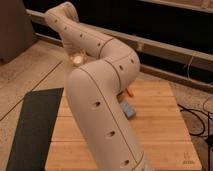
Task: Place the ceramic cup over the eraser
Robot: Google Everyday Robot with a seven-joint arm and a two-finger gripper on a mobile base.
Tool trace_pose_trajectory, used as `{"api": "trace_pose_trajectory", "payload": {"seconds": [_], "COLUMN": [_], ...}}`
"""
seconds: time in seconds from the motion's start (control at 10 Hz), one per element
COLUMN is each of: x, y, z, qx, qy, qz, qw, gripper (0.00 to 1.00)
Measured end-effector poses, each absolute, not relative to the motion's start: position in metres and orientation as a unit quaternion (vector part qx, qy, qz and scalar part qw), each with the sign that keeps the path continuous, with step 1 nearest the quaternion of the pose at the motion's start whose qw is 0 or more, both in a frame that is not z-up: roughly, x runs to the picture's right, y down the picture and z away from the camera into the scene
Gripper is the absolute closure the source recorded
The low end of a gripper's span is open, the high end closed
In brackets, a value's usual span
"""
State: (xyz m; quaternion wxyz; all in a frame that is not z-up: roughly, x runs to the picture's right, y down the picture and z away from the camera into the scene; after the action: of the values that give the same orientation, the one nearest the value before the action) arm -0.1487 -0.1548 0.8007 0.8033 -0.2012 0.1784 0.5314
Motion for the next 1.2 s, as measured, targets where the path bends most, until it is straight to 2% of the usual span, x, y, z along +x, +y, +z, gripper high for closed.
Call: {"api": "trace_pose_trajectory", "payload": {"seconds": [0.4,1.2], "x": [-0.164,-0.141], "y": [-0.158,-0.134], "z": [0.823,0.835], "qx": [-0.22,-0.208], "qy": [0.133,0.21], "qz": [0.542,0.527], "qw": [0.8,0.797], "gripper": [1.0,1.0]}}
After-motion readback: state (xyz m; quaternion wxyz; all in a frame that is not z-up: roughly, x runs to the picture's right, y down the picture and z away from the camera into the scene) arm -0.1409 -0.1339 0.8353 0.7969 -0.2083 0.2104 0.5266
